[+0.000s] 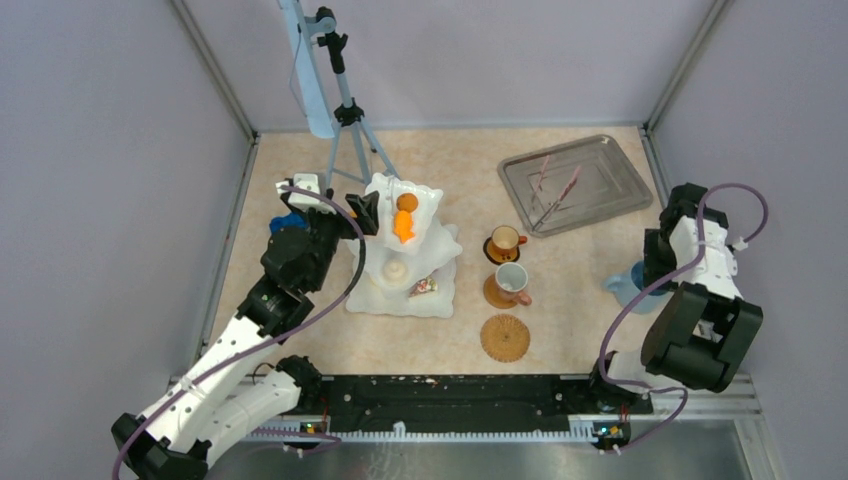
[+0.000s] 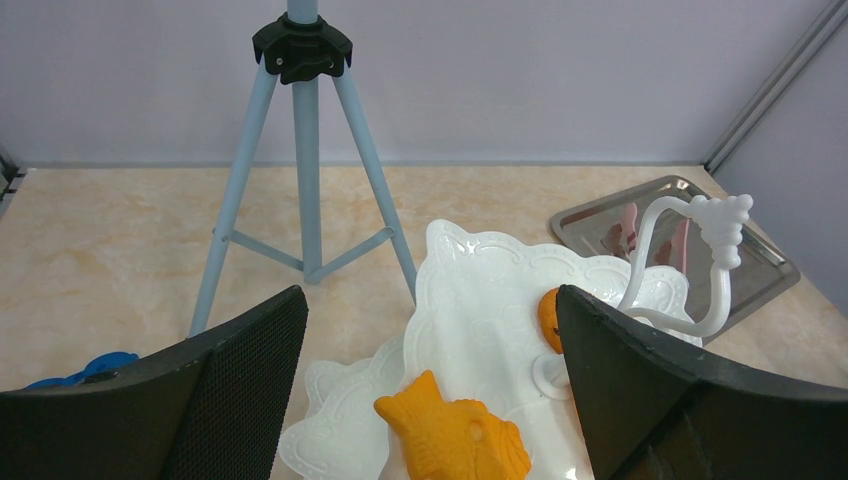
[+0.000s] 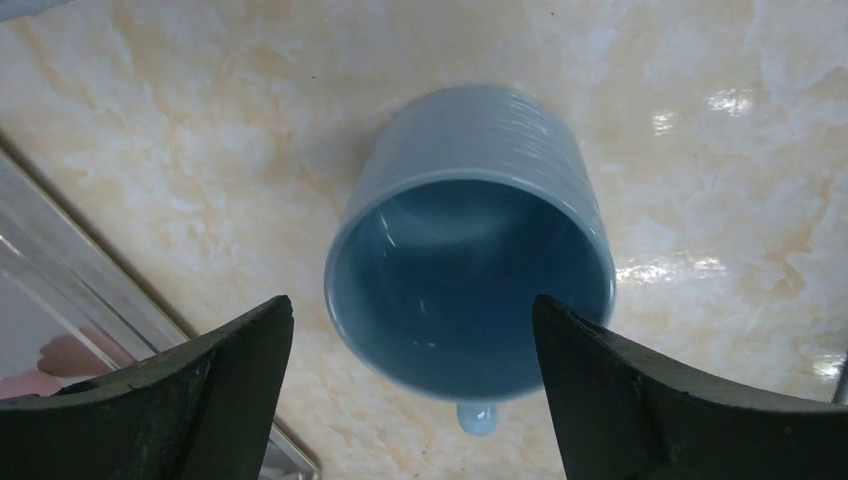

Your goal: Serve the afternoon tea

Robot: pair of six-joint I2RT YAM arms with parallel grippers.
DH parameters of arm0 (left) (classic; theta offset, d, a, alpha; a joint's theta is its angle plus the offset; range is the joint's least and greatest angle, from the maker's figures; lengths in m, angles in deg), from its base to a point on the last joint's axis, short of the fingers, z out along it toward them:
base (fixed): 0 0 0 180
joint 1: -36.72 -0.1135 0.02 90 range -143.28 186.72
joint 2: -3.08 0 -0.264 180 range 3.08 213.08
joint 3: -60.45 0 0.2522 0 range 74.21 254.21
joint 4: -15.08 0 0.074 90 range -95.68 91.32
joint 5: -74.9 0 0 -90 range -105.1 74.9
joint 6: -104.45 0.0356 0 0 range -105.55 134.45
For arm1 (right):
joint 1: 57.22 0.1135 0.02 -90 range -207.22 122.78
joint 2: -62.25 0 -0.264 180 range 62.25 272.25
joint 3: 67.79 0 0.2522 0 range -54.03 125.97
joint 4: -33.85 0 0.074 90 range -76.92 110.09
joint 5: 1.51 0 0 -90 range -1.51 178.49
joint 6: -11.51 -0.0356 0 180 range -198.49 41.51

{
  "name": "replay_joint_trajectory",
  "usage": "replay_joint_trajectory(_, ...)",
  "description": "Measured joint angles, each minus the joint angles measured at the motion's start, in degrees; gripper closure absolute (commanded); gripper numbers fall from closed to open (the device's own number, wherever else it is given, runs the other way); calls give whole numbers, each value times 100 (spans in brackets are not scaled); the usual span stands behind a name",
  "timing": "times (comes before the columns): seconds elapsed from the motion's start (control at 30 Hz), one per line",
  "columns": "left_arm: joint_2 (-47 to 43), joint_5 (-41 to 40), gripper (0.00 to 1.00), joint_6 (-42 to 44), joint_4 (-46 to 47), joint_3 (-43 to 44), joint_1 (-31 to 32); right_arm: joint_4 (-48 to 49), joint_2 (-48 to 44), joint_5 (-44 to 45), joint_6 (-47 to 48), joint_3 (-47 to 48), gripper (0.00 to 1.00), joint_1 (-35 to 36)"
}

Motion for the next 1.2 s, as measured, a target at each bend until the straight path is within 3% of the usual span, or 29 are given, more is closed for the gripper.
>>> replay_joint_trajectory(0.17,0,0,1,0,0,2,0,520,551,-302,-76,-138,26,-208)
replay_joint_trajectory(0.3,0,-2,1,2,0,2,0,721,909,-433,-127,-160,42,-232)
replay_joint_trajectory(0.47,2,-2,1,2,0,2,0,789,1049,-597,-57,-201,74,-232)
replay_joint_trajectory(0.5,2,0,1,2,0,2,0,820,1049,-619,-24,-201,83,-232)
replay_joint_trajectory(0.53,2,0,1,2,0,2,0,876,1047,-638,61,-199,100,-232)
replay_joint_trajectory(0.77,2,2,1,0,0,4,0,1327,721,-892,1475,-426,100,-223)
replay_joint_trajectory(0.93,2,22,1,0,0,4,0,1775,-87,-1207,3729,-455,100,332)
replay_joint_trajectory(1.2,-11,-26,1,2,-2,4,0,1419,-1762,-2371,6961,538,100,3875)
